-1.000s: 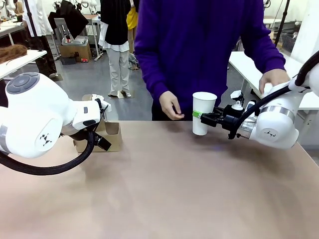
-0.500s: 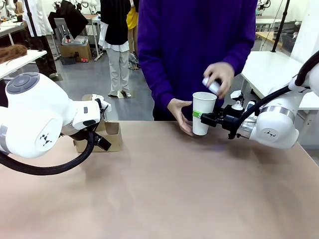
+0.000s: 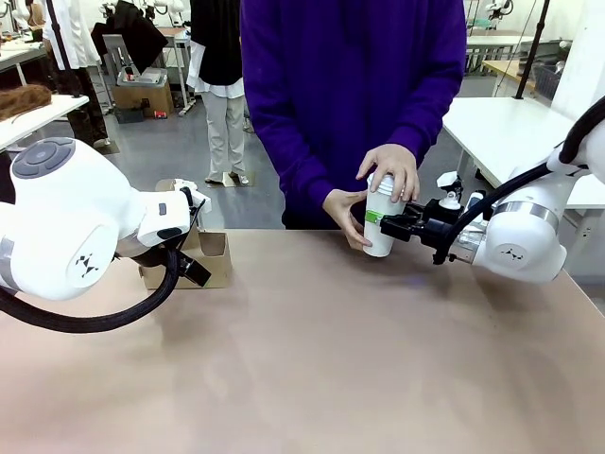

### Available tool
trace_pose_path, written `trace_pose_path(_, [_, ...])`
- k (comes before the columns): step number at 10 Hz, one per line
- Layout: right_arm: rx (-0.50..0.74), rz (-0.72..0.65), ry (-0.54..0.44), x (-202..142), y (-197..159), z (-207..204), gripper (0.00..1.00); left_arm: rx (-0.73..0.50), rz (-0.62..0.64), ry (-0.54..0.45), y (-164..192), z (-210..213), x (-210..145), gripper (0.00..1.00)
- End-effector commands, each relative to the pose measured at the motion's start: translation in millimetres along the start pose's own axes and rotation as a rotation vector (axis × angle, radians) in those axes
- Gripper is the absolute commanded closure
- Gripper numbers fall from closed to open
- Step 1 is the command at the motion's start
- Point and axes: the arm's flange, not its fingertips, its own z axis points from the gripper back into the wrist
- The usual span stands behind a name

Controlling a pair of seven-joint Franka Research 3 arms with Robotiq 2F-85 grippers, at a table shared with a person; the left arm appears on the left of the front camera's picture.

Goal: Pour a drink into a cup and package it in a carrier.
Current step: When a person places the Paper Cup Lid on the 600 ml Paper Cup , lift the 600 ml Paper Cup.

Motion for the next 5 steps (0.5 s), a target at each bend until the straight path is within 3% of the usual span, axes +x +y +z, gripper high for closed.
trace_pose_path(1, [0.001,0.005,-0.002,4.9,3.1,0.3,0.2,-0.001,0.0,-0.001,-0.1,0.3,-0.1,0.0])
trace_pose_path(5, [0.001,0.005,-0.002,4.9,3.1,0.3,0.2,-0.001,0.0,-0.001,-0.1,0.3,-0.1,0.0])
